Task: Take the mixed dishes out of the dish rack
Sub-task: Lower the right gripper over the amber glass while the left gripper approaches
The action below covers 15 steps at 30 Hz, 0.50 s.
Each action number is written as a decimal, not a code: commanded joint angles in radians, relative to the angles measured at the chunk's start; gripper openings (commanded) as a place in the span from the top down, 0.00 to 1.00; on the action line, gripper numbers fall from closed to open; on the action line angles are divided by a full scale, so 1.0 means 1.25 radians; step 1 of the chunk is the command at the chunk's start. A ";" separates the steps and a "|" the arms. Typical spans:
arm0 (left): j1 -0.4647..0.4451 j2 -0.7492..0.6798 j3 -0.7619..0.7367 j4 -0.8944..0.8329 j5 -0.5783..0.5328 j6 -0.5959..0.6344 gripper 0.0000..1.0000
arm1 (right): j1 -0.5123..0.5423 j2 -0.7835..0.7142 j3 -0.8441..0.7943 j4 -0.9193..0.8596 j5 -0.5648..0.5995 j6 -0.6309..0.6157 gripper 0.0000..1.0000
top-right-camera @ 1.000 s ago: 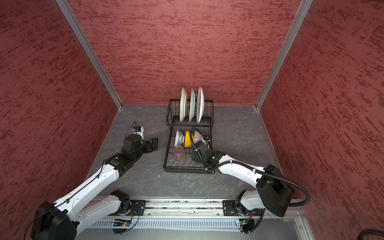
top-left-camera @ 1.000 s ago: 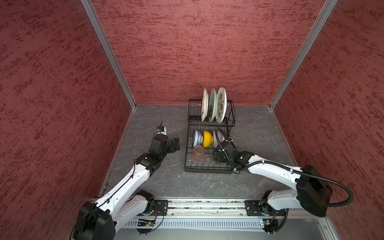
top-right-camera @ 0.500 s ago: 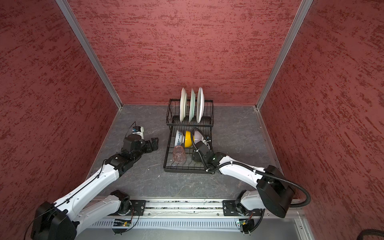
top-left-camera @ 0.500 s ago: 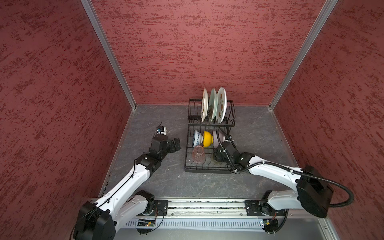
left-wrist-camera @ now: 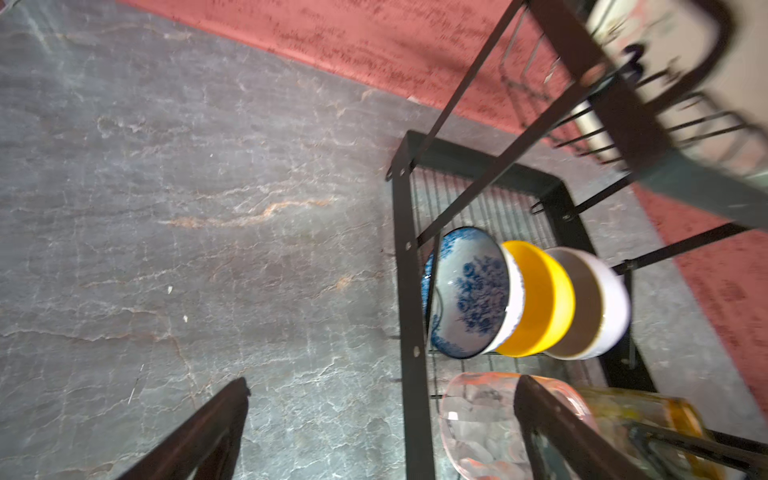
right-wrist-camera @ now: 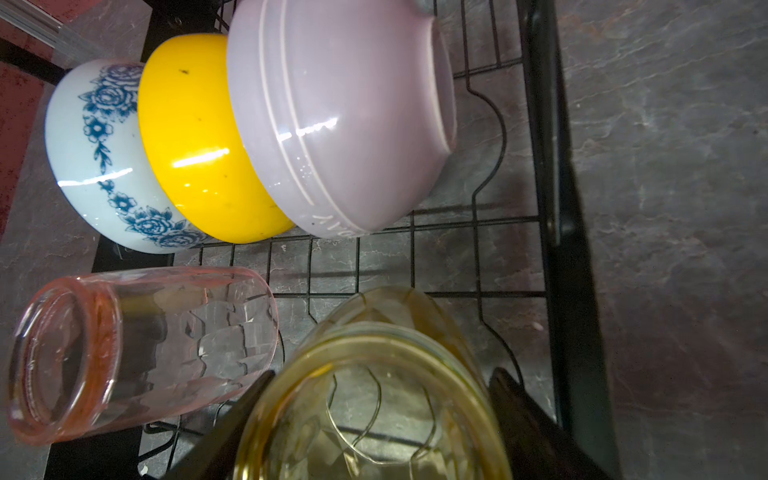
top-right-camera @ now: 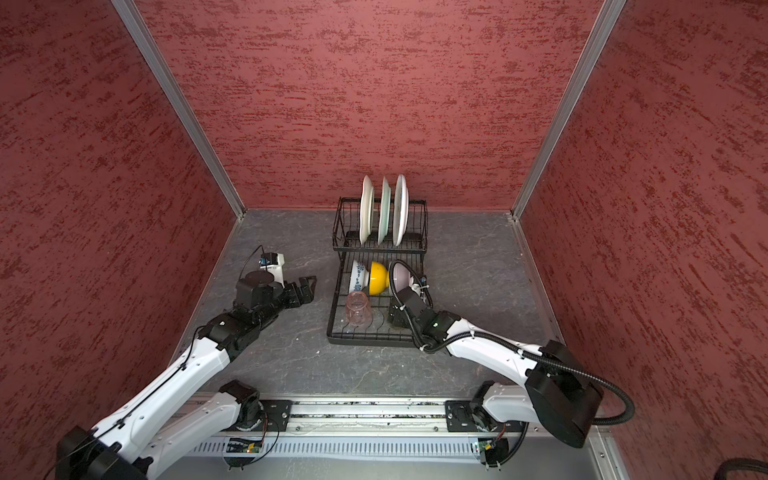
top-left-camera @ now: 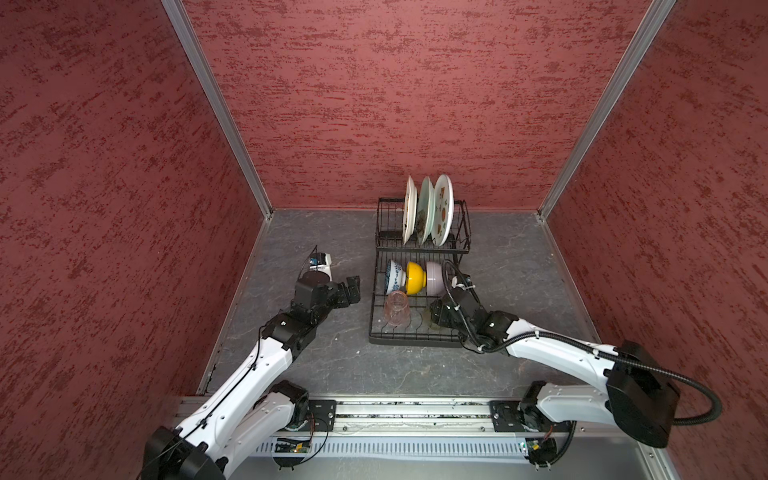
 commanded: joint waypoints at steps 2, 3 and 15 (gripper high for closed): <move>-0.005 -0.047 0.008 -0.023 0.055 -0.014 0.01 | 0.006 -0.048 -0.029 0.064 -0.023 0.028 0.49; -0.008 -0.053 0.007 -0.027 0.057 -0.023 0.00 | 0.005 -0.057 -0.034 0.070 -0.023 0.032 0.49; -0.064 -0.035 0.013 0.000 0.154 -0.125 0.00 | 0.005 -0.151 -0.075 0.134 -0.027 0.054 0.49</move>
